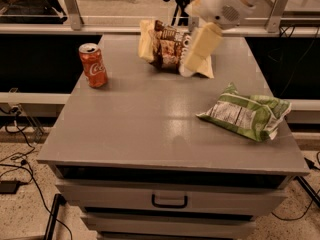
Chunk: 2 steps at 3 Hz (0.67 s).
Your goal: Knock coke can over
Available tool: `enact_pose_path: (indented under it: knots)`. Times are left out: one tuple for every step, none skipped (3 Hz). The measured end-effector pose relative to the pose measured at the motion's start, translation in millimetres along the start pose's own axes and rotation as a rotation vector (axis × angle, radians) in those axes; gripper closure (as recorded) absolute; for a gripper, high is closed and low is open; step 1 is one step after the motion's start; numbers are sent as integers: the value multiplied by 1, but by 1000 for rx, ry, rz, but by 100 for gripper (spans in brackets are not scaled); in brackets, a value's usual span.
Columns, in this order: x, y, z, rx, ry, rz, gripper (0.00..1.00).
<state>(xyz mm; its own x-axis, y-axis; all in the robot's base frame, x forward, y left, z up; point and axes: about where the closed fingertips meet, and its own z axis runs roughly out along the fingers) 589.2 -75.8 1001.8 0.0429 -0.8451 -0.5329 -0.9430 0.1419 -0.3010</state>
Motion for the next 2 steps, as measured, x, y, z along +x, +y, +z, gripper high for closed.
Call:
enact_pose_path:
  knots:
    - [-46,-8,46,-75,-98,-19,0]
    - [-46,-8,46,-75,-98,-19,0]
